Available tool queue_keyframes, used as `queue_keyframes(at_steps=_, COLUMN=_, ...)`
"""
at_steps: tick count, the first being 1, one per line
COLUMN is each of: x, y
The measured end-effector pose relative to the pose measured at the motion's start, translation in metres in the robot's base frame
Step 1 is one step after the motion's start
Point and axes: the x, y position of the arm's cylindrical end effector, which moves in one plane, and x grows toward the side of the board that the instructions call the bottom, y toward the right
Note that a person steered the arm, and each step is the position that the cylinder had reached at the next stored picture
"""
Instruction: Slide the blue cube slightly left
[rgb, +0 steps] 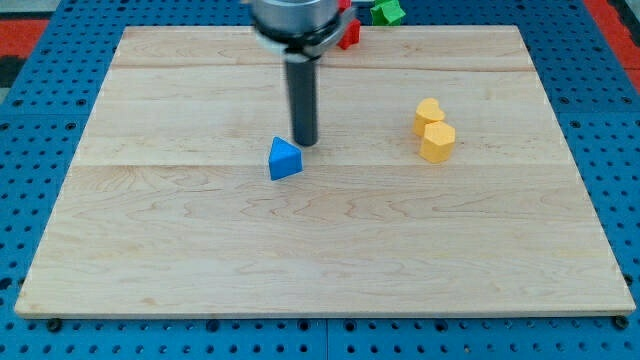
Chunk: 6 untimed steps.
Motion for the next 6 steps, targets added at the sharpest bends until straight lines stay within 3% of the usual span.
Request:
queue_keyframes(at_steps=1, x=-0.048, y=0.050)
queue_keyframes(at_steps=3, x=-0.144, y=0.035)
queue_keyframes(at_steps=5, x=-0.190, y=-0.046)
queue_keyframes(at_steps=6, x=-0.193, y=-0.094)
